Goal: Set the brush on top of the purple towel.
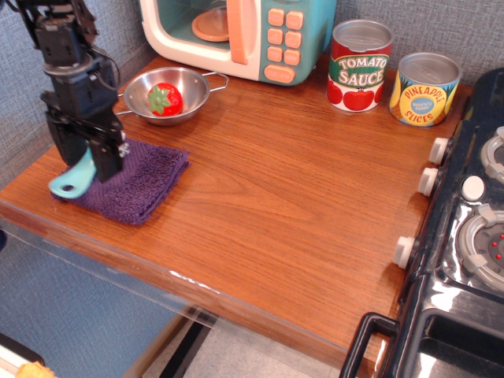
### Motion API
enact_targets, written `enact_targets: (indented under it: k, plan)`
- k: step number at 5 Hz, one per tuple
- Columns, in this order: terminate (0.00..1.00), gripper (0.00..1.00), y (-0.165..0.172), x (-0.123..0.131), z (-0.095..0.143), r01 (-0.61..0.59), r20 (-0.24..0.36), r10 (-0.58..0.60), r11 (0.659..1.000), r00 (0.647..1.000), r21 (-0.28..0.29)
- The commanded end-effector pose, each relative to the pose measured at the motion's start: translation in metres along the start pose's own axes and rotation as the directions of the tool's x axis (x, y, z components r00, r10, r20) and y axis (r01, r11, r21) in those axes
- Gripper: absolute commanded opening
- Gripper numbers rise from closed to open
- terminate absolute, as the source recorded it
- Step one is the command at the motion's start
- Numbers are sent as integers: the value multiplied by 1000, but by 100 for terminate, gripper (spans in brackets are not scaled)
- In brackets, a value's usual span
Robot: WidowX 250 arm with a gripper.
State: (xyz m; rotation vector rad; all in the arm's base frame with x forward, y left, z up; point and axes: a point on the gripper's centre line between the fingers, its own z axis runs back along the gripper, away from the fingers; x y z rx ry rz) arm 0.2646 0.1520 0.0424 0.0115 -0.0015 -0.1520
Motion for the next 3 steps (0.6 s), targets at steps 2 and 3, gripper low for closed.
enact_targets:
  k: [2, 3]
  plan:
    - [0, 100, -26, 1, 63, 12, 103, -11, 1000, 995, -8]
    - [100, 100, -26, 1, 63, 12, 103, -11, 1000, 995, -8]
